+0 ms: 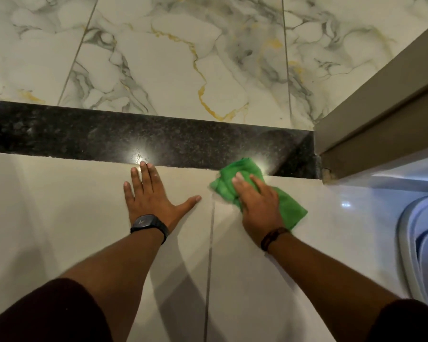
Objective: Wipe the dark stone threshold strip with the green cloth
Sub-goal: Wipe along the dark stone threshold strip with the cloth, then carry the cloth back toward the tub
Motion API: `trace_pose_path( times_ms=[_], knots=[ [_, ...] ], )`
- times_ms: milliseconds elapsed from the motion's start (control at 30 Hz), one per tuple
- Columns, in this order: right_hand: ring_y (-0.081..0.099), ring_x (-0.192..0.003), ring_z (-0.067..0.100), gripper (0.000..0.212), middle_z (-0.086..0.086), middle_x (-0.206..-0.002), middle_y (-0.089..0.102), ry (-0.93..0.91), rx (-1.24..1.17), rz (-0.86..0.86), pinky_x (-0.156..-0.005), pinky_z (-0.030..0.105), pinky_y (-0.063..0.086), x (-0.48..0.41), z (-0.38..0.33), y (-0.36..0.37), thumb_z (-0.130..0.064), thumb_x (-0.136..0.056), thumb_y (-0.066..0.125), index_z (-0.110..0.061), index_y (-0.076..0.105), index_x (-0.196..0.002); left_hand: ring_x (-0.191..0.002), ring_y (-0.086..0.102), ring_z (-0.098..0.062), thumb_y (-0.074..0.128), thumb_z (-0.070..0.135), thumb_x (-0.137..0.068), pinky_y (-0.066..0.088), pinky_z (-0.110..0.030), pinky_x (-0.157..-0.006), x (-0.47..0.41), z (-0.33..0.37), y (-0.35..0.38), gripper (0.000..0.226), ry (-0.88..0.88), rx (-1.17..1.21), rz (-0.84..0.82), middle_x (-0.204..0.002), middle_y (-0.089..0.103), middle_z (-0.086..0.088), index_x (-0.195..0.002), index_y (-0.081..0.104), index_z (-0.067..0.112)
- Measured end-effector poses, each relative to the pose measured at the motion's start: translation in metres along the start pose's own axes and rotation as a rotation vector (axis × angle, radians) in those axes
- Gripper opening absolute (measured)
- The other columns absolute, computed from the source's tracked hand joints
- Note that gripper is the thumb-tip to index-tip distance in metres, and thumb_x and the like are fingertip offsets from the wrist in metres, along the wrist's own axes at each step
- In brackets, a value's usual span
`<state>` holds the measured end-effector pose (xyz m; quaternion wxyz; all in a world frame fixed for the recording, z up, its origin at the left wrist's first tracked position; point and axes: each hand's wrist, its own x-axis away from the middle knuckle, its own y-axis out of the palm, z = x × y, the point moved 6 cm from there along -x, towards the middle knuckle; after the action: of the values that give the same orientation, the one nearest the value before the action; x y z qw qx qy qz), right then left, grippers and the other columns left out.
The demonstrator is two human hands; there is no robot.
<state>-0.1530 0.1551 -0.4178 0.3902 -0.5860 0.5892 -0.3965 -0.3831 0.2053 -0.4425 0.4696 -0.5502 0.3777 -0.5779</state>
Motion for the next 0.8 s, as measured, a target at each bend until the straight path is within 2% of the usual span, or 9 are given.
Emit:
trace_pose_path(
  times_ms=[133, 200, 300, 400, 467, 533, 667, 800],
  knots=[
    [0.033, -0.136, 0.024, 0.05, -0.004, -0.146, 0.044, -0.116, -0.017, -0.177, -0.103, 0.045, 0.028, 0.041, -0.018, 0.001, -0.027, -0.088, 0.048, -0.024, 0.044, -0.138, -0.144, -0.022, -0.027, 0.004, 0.1, -0.053, -0.009, -0.049, -0.117, 0.013, 0.006, 0.004, 0.132, 0.046, 0.004, -0.048, -0.159, -0.021, -0.01, -0.147, -0.025, 0.012],
    [0.039, -0.131, 0.026, 0.051, 0.002, -0.141, 0.049, -0.103, -0.07, -0.177, -0.103, 0.046, 0.035, 0.04, -0.014, -0.01, -0.04, -0.089, 0.046, -0.02, 0.045, -0.137, -0.143, -0.026, -0.028, 0.002, 0.099, -0.053, -0.012, -0.049, -0.117, 0.018, 0.008, 0.006, 0.128, 0.061, -0.005, -0.065, -0.158, -0.026, -0.009, -0.142, -0.032, 0.013],
    [0.045, -0.119, 0.032, 0.06, 0.015, -0.132, 0.051, 0.178, -0.071, -0.076, -0.097, 0.047, 0.041, 0.026, 0.017, -0.03, -0.043, -0.088, 0.053, -0.009, 0.041, -0.136, -0.143, -0.026, -0.028, 0.01, 0.098, -0.058, -0.015, -0.047, -0.115, 0.019, 0.009, 0.006, 0.125, 0.098, -0.002, -0.09, -0.156, -0.03, -0.007, -0.139, -0.034, 0.013],
    [0.048, -0.106, 0.031, 0.055, 0.012, -0.117, 0.052, 0.329, 0.094, -0.224, -0.087, 0.044, 0.045, 0.019, 0.035, -0.027, -0.054, -0.084, 0.055, -0.012, 0.047, -0.12, -0.146, -0.016, -0.025, 0.032, 0.087, -0.071, -0.008, -0.044, -0.117, 0.017, 0.024, 0.0, 0.119, 0.242, 0.006, -0.075, -0.159, -0.022, -0.007, -0.149, -0.018, 0.012],
    [0.051, -0.099, 0.03, 0.04, 0.009, -0.107, 0.055, 0.333, 0.039, -0.328, -0.083, 0.042, 0.046, 0.015, 0.034, -0.022, -0.051, -0.086, 0.054, -0.015, 0.048, -0.104, -0.147, -0.014, -0.024, 0.042, 0.075, -0.078, -0.007, -0.04, -0.118, 0.018, 0.038, -0.005, 0.111, 0.34, -0.007, -0.065, -0.16, -0.017, -0.007, -0.15, -0.012, 0.011],
    [0.053, -0.094, 0.028, 0.031, 0.01, -0.105, 0.055, 0.317, -0.001, -0.393, -0.079, 0.039, 0.046, 0.01, 0.031, -0.019, -0.046, -0.089, 0.053, -0.016, 0.045, -0.098, -0.147, -0.012, -0.024, 0.048, 0.066, -0.083, -0.005, -0.039, -0.118, 0.015, 0.049, -0.014, 0.104, 0.376, -0.01, -0.06, -0.161, -0.013, -0.007, -0.151, -0.008, 0.011],
    [0.058, -0.087, 0.035, 0.031, 0.018, -0.103, 0.062, 0.265, -0.029, -0.417, -0.067, 0.034, 0.037, -0.002, 0.025, -0.036, -0.041, -0.094, 0.048, -0.015, 0.038, -0.107, -0.147, -0.005, -0.027, 0.053, 0.054, -0.086, 0.0, -0.04, -0.118, 0.001, 0.068, -0.055, 0.093, 0.408, 0.004, -0.003, -0.162, -0.001, -0.009, -0.152, 0.004, 0.01],
    [0.061, -0.084, 0.042, 0.031, 0.025, -0.097, 0.064, 0.274, -0.135, -0.293, -0.063, 0.034, 0.034, 0.006, 0.015, -0.104, -0.034, -0.093, 0.051, -0.013, 0.036, -0.11, -0.147, 0.006, -0.028, 0.054, 0.054, -0.086, 0.005, -0.042, -0.118, 0.024, 0.098, -0.116, 0.087, 0.498, 0.018, 0.032, -0.161, 0.013, -0.012, -0.151, 0.016, 0.01]
  ],
)
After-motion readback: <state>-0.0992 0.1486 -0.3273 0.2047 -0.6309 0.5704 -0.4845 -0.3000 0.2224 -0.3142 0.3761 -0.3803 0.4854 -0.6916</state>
